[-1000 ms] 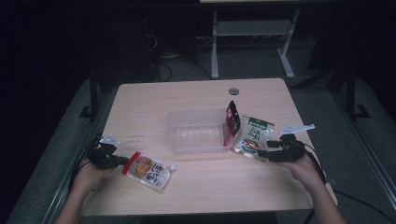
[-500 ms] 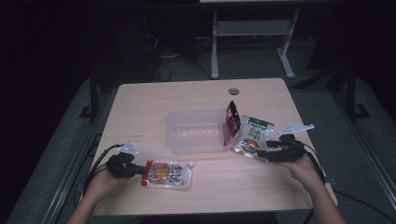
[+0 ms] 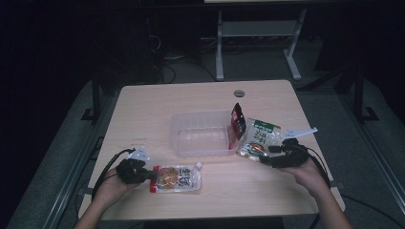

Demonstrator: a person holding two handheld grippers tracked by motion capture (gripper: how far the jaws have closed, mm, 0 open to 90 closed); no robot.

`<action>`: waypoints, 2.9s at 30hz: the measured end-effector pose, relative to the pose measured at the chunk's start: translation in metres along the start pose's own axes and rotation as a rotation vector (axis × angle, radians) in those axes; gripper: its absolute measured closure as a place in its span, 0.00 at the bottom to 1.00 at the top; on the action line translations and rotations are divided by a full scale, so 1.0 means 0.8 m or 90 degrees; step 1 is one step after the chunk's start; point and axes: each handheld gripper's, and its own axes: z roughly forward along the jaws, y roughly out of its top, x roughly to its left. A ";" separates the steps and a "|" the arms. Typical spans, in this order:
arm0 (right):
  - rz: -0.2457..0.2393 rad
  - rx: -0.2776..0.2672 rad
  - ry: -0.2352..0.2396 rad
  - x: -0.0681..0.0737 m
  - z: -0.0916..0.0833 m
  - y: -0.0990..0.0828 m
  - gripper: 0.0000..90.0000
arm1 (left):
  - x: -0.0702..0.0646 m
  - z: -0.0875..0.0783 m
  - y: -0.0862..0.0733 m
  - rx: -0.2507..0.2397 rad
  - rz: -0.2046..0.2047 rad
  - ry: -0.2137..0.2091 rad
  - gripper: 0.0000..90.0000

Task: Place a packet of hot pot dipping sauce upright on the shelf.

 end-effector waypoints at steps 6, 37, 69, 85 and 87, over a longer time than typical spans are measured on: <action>-0.017 0.013 0.034 0.019 0.009 0.004 0.36 | 0.000 0.008 -0.001 0.024 0.007 0.010 1.00; 0.024 0.103 0.211 0.108 0.131 0.034 0.38 | -0.024 0.024 0.019 0.038 0.026 -0.043 1.00; 0.038 0.125 0.264 0.128 0.182 0.044 0.62 | -0.018 0.025 0.017 0.025 0.009 -0.064 1.00; 0.029 0.087 0.319 0.138 0.177 0.048 0.92 | -0.016 0.024 0.016 0.026 0.012 -0.068 1.00; 0.028 0.080 0.326 0.138 0.175 0.049 0.92 | -0.016 0.024 0.016 0.021 0.007 -0.069 1.00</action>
